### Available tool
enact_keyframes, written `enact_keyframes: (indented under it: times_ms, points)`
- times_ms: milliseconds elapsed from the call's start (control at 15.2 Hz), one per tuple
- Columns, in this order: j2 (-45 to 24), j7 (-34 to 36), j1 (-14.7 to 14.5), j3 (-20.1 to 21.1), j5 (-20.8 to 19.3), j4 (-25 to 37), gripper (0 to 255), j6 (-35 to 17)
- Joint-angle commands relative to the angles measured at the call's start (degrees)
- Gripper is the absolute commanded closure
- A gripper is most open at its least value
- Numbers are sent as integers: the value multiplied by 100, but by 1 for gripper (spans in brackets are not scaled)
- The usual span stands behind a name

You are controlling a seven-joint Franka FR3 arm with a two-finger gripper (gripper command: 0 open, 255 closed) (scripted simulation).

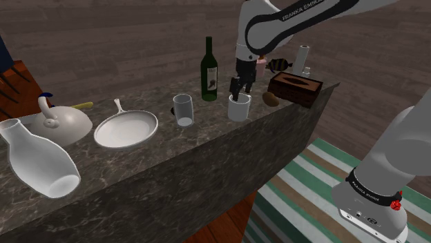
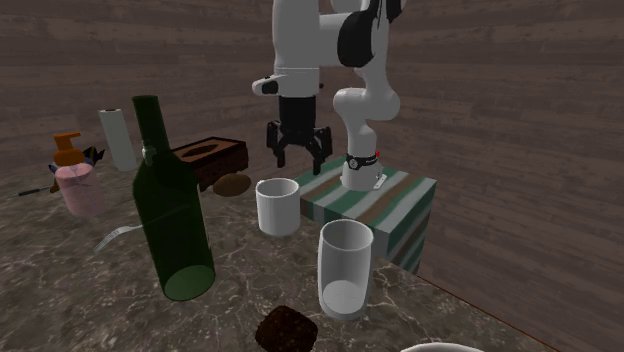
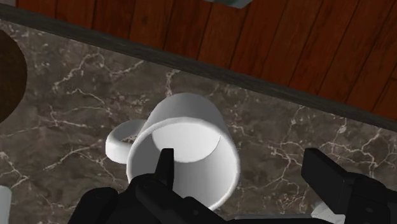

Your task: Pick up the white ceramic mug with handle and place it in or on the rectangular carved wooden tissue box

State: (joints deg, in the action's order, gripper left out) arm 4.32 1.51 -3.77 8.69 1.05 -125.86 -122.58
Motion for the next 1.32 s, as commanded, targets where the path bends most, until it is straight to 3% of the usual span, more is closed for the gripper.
enact_keyframes:
  times_ms: [0,528,1056,1122,1254]
  points:
    - [-492,95,-33,56,-121,306,0,-207]
    - [-885,159,-51,56,-214,111,0,-795]
    - [-884,159,-51,56,-213,111,0,-794]
    - [-884,159,-51,56,-213,111,255,-794]
    - [-884,159,-51,56,-213,111,255,-794]
